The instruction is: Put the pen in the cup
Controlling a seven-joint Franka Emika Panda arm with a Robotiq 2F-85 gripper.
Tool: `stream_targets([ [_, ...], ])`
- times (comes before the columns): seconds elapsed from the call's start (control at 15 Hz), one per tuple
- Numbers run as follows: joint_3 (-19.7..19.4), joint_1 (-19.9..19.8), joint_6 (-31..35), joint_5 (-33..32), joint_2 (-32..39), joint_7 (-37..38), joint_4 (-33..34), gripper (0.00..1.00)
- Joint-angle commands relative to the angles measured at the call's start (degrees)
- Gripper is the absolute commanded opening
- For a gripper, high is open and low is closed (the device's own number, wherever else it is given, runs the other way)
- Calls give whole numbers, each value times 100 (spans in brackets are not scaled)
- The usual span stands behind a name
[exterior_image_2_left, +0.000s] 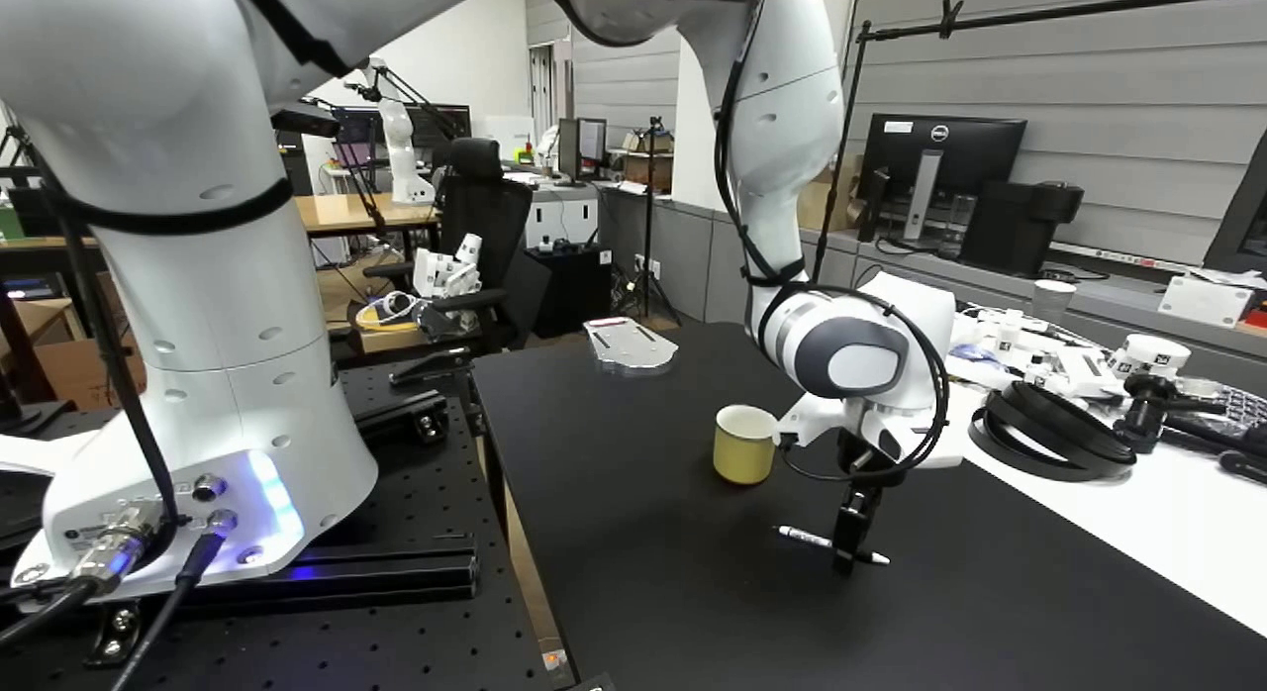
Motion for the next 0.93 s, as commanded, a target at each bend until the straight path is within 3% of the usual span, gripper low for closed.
stream_targets([
  [0.0,-95,91,-121,107,174,-25,283,46],
  [0.47,-340,247,-449,93,84,192,381,1],
  [0.87,-579,586,-1257,-90,-353,565,475,3],
])
